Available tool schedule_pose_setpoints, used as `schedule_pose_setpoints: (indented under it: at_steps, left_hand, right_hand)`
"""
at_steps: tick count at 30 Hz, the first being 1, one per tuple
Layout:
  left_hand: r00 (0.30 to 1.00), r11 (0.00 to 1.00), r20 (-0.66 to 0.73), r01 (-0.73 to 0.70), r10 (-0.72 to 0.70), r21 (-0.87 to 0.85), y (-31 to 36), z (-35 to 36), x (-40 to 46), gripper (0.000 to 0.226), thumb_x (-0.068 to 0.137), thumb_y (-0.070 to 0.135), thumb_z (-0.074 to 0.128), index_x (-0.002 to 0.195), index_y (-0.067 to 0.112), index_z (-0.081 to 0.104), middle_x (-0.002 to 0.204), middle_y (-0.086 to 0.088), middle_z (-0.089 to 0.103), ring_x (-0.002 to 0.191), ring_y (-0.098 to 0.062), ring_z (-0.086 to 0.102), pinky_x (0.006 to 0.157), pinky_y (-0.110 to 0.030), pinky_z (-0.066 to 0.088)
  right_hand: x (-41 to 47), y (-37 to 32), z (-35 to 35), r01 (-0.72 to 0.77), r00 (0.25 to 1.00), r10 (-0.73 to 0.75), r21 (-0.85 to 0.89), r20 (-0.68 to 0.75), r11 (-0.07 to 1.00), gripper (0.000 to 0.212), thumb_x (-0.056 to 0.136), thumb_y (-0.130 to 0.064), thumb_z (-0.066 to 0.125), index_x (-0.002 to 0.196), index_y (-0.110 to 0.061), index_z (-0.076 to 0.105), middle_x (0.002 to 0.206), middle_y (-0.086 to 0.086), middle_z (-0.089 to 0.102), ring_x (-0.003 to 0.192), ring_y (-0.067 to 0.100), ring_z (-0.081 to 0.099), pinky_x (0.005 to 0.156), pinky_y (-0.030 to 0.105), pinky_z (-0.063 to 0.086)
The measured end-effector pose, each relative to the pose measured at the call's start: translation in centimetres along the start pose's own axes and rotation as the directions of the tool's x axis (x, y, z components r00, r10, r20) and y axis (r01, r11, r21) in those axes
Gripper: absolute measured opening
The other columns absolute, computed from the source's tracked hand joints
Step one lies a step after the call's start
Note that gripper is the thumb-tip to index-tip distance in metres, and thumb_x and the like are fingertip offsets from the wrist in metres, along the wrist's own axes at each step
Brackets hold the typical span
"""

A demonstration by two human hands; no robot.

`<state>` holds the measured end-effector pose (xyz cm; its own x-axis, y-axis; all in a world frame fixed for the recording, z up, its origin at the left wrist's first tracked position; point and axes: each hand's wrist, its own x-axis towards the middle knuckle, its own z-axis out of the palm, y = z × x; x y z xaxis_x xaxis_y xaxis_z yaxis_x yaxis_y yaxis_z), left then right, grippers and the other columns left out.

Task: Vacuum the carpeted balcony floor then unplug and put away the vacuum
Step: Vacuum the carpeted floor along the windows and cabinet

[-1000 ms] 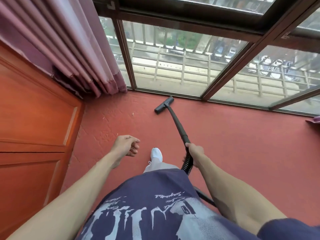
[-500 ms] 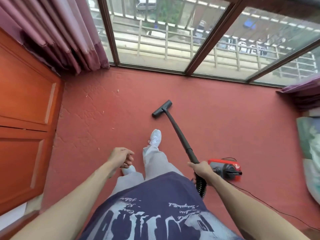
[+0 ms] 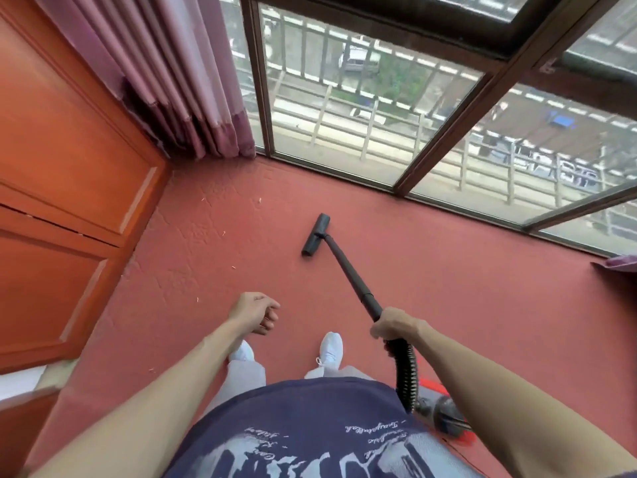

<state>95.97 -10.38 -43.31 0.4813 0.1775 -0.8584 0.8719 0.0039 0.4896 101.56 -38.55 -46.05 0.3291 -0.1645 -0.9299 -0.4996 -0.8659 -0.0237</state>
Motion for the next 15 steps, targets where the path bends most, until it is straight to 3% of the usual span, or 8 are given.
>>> schedule_pose_setpoints:
  at_steps: [8, 15]
  left_hand:
    - [0.997, 0.978, -0.076, -0.028, 0.012, -0.209, 0.0, 5.5, -1.8, 0.015, 0.090, 0.005, 0.051, 0.084, 0.002, 0.065, 0.065, -0.011, 0.059, 0.050, -0.021, 0.050, 0.045, -0.023, 0.043]
    - [0.985, 0.949, -0.167, -0.020, -0.035, -0.315, 0.2, 3.6, -0.4, 0.014, 0.089, 0.005, 0.052, 0.084, 0.003, 0.065, 0.065, -0.010, 0.060, 0.049, -0.019, 0.051, 0.050, -0.026, 0.041]
  right_hand:
    - [2.2, -1.8, -6.6, 0.197, 0.973, -0.173, 0.161, -0.151, 0.967, 0.028, 0.077, -0.003, 0.062, 0.102, 0.005, 0.052, 0.074, 0.015, 0.060, 0.050, 0.025, 0.058, 0.046, 0.030, 0.052]
    - [4.7, -4.4, -11.0, 0.216, 0.971, -0.192, 0.166, -0.145, 0.962, 0.036, 0.081, -0.005, 0.067, 0.110, 0.009, 0.051, 0.070, 0.015, 0.058, 0.047, 0.024, 0.057, 0.047, 0.031, 0.053]
